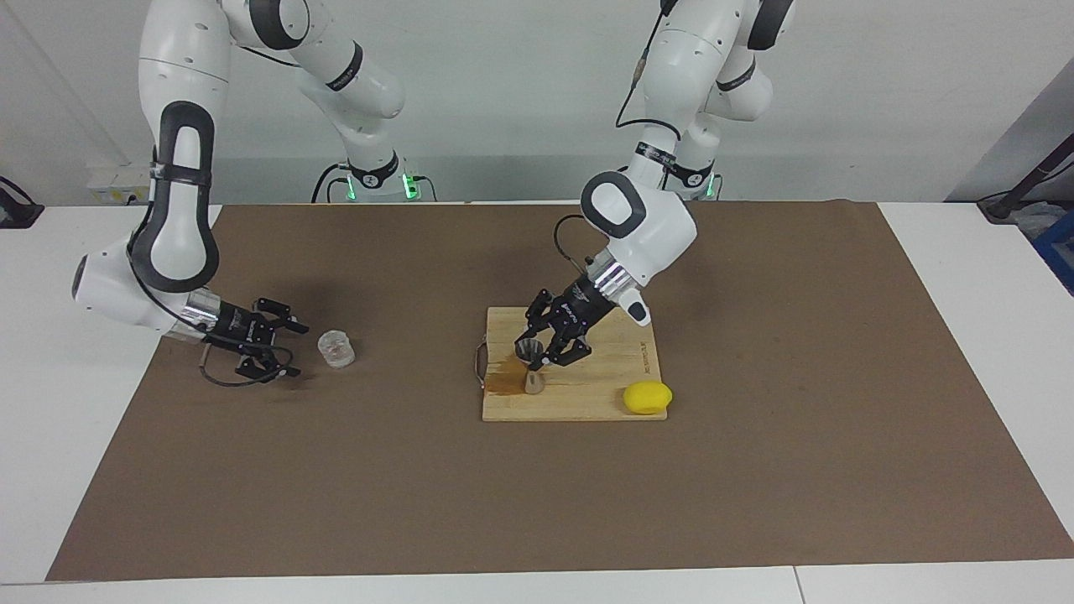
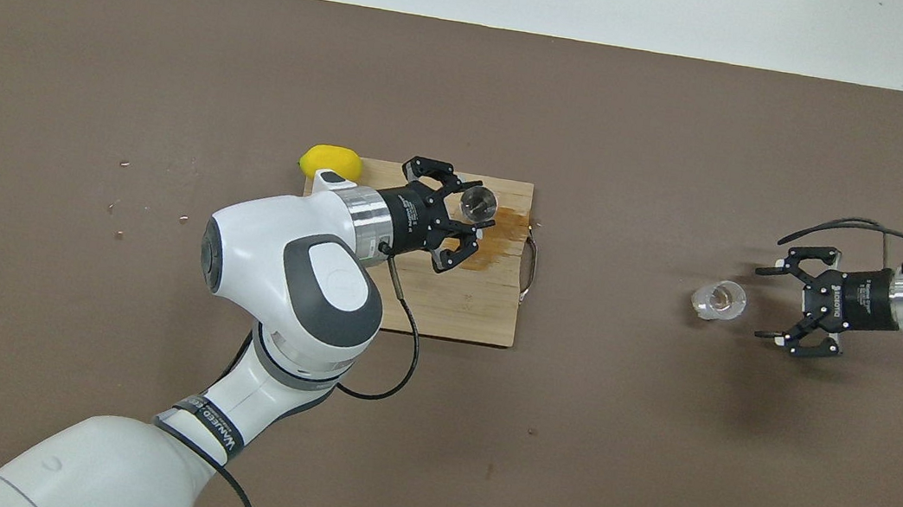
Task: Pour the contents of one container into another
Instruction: 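Lower the metal cup onto the board while the right gripper grasps the glass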
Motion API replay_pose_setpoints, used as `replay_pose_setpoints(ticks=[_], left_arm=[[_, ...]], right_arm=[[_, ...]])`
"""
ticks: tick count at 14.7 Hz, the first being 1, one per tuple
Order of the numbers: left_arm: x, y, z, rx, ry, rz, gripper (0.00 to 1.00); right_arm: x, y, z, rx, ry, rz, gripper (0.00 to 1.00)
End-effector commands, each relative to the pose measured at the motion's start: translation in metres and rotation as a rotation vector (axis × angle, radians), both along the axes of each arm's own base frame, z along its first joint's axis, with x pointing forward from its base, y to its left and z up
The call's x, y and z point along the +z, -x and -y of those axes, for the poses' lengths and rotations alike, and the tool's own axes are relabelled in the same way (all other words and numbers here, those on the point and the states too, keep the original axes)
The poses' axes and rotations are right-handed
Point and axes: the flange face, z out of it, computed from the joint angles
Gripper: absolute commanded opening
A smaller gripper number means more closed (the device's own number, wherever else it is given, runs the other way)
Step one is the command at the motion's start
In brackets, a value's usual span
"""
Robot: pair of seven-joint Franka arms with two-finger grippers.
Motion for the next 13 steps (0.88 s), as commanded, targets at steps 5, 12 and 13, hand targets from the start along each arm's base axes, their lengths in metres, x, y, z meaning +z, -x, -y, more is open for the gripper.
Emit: replay_pose_setpoints(ticks=[5,12,13], left_arm=[[0.002,0.0,0.002,0.015,-0.004,0.022,1.0],[0.028,0.003,0.008,-0.037,0.058,0.019,1.0],[0.039,0.002,0.007,-0.059,0.088,0.015,1.0]], right_arm=[[-0.014,0.02,-0.029,-0.001,-0.052,0.037,0.97],[-0.02,0.023,-0.037,-0.096,-0.08,0.052,1.0],[-0.02,0.022,-0.042,-0.087,-0.081,0.052,1.0]])
